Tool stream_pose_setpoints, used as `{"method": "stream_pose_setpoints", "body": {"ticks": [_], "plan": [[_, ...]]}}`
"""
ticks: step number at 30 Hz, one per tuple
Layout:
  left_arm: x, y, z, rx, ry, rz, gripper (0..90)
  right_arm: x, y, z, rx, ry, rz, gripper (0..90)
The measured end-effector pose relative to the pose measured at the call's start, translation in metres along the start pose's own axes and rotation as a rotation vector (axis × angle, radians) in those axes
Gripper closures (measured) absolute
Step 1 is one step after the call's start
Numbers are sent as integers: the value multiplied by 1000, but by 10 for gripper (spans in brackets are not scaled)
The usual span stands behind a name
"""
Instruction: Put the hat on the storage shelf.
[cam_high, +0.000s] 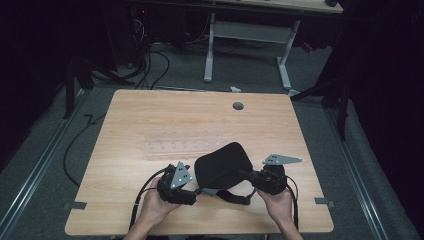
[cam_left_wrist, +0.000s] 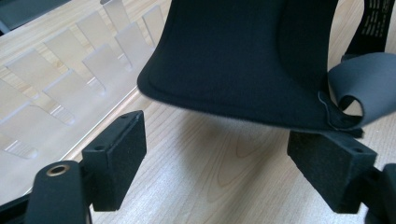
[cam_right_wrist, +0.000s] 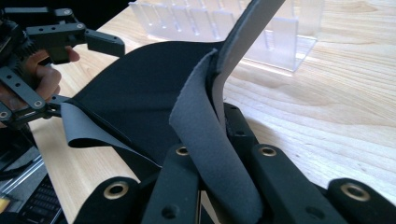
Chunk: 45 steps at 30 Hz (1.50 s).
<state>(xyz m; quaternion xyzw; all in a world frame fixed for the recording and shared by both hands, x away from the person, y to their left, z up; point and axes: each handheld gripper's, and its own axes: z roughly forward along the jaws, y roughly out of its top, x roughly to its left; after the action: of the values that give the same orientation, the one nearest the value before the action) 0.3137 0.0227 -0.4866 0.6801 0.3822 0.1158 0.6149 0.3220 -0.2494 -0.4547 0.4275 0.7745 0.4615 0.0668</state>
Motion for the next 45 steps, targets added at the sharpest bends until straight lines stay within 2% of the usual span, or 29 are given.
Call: {"method": "stream_pose_setpoints", "body": {"ticks": [11,15,18,23,26,27,29,34,36,39,42,45], "plan": [[3,1,-2,-3,-3,-8,206,8,8,6,25,19,-9,857],[4,1,-3,3,-6,-5,215,9,9,6,14,35,-9,857],[3,1,-4,1,-11,6,263,8,11,5,1,57,-3,857],[1,0,-3,-1,-14,22,291,9,13,6,-4,75,-2,857],[-2,1,-5,-12,-46,21,341,9,14,8,-8,108,11,857],[-5,1,-5,-8,-46,42,357,10,15,11,-10,124,7,857],[-6,1,-4,-1,-44,57,362,11,16,12,-9,128,4,857],[-5,2,-5,-2,-46,59,408,17,21,15,-16,152,0,856],[-4,3,-5,-7,-46,55,437,18,23,17,-18,160,-1,854],[-3,3,-7,-8,-44,70,527,17,25,19,-16,163,2,843],[-2,6,-8,1,-56,82,648,15,26,23,-14,163,12,821],[-2,7,-10,8,-70,95,700,14,26,24,-16,163,16,808]]}}
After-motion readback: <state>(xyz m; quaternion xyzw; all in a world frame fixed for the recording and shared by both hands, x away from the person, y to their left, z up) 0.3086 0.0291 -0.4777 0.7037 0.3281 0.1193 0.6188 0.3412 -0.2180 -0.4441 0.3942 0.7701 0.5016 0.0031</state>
